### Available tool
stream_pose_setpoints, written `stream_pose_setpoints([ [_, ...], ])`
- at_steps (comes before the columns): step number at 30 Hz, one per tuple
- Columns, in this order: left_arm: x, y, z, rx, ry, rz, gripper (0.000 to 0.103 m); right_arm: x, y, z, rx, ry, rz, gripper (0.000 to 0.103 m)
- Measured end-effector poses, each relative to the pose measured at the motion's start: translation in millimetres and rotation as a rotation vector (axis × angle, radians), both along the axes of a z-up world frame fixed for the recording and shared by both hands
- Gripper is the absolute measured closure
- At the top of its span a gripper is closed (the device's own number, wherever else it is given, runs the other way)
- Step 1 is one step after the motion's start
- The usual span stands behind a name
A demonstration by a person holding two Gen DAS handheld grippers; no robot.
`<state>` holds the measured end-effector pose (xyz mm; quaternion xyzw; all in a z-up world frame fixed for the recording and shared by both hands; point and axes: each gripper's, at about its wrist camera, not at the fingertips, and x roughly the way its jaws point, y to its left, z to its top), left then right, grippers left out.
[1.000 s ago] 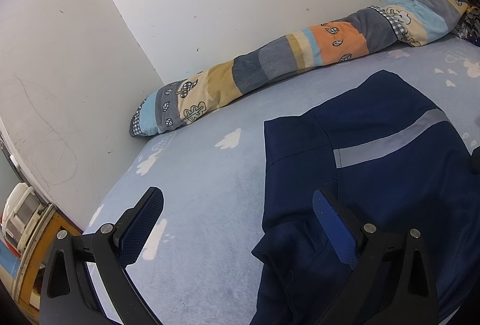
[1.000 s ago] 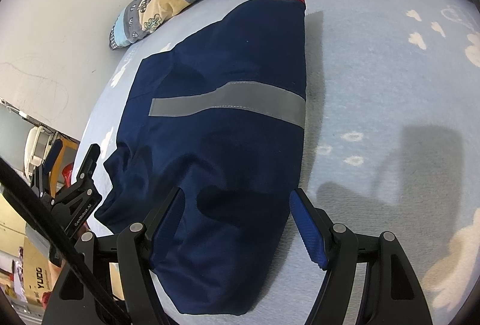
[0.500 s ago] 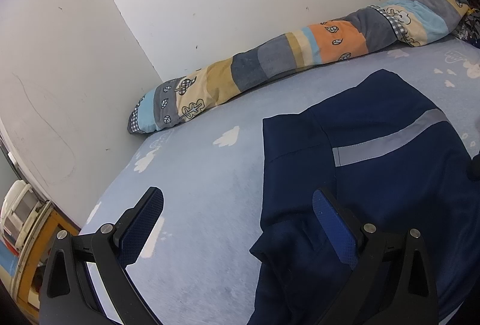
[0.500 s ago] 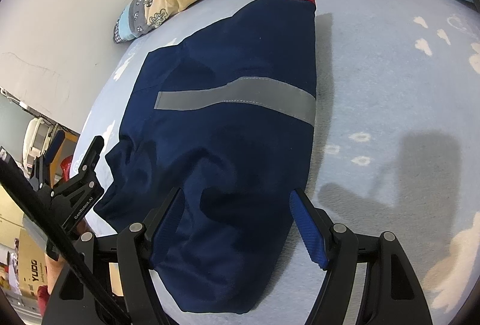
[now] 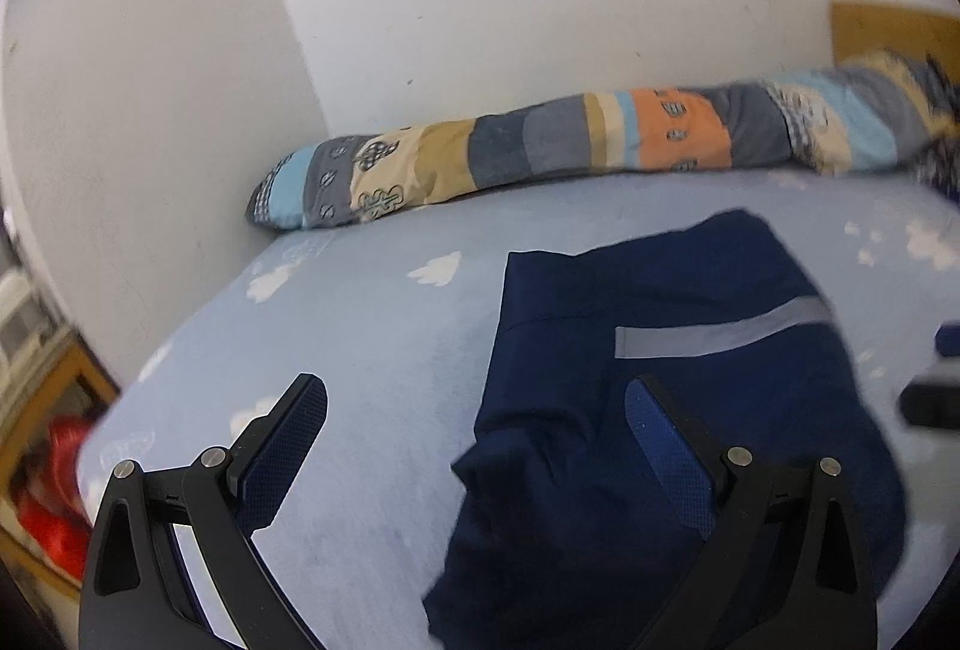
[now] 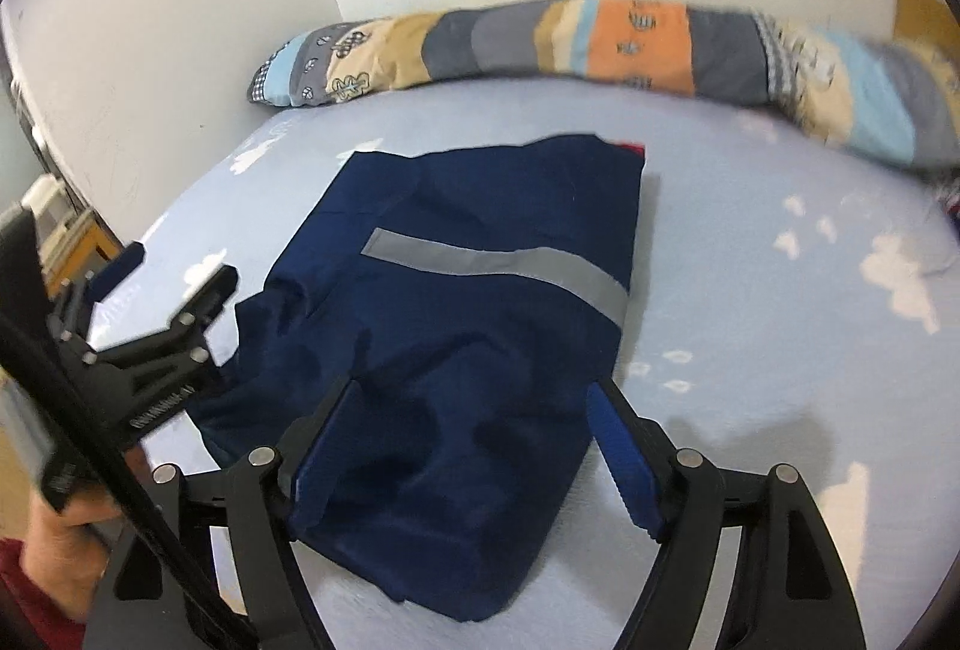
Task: Fold large clothes
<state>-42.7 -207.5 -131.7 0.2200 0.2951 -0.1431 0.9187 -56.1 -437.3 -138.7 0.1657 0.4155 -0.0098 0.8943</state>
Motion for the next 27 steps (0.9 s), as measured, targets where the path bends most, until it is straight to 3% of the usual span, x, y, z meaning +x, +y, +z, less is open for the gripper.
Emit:
stream_pose_setpoints([
  [5, -23, 35, 12, -0.16, 0.087, 0.108, 0.0, -14, 15, 3, -0.099, 0.005, -0.004, 0.014],
  [9, -39, 45, 14, -0.119, 0.068, 0.142, 0.0, -20, 37, 1, -0.215, -0.002, 0.038, 0.014],
  [12, -50, 45, 19, -0.068, -0.017, 0.161, 0.0, -25, 55, 5, -0.33, -0.039, 0.061, 0.011],
  [15, -55, 44, 27, -0.094, -0.066, 0.147, 0.0, -29, 64, 10, -0.398, -0.07, 0.071, 0.01],
  [23, -52, 46, 40, -0.152, -0.08, 0.166, 0.0, -33, 66, 17, -0.441, -0.091, 0.066, 0.01],
  [27, -50, 41, 39, -0.102, -0.09, 0.203, 0.0, -34, 69, 20, -0.46, -0.1, 0.059, 0.01],
])
